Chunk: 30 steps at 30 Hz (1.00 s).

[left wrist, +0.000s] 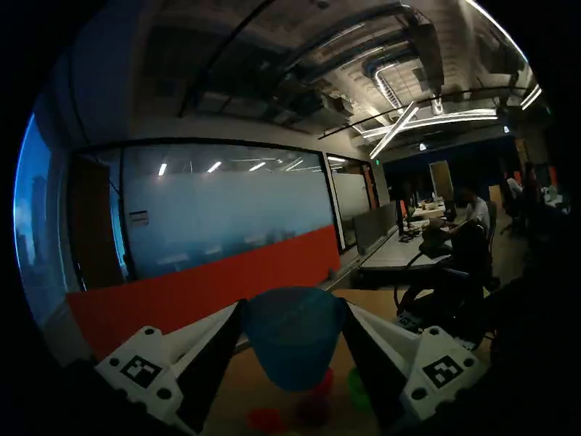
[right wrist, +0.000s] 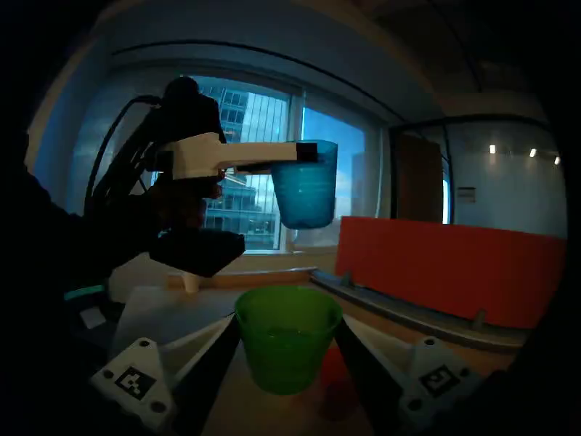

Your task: Pour water

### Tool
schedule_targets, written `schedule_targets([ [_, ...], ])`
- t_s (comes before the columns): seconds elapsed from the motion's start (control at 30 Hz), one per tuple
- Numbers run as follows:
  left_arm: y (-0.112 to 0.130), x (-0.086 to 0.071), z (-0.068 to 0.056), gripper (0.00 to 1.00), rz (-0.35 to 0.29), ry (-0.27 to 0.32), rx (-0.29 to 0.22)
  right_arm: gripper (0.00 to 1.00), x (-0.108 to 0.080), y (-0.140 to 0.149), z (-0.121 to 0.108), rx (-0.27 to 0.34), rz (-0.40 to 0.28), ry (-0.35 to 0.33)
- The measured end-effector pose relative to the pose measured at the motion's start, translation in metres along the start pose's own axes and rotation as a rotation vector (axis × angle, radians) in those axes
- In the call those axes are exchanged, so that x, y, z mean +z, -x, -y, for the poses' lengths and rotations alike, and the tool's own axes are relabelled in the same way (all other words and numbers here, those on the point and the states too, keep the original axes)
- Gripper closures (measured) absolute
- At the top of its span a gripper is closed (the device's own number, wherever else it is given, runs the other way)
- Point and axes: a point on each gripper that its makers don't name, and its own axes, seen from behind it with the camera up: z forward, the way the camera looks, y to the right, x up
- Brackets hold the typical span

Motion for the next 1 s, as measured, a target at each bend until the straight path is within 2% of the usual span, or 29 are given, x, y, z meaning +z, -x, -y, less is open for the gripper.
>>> schedule_targets([
  [0.2,0.010,-0.002,0.008,0.10,0.009,-0.010,-0.052,0.10,-0.001,-0.001,0.000,0.000,0.002,0.007],
  [0.47,0.032,-0.011,0.012,0.10,0.034,-0.020,-0.057,0.10,-0.005,0.001,-0.003,0.001,0.016,0.018],
  [0.67,0.051,-0.021,0.010,0.10,0.053,-0.020,-0.080,0.10,-0.013,0.003,-0.007,0.002,0.031,0.037],
  [1.0,0.094,-0.040,0.011,0.10,0.101,-0.035,-0.107,0.10,-0.028,0.003,-0.019,0.014,0.047,0.075],
])
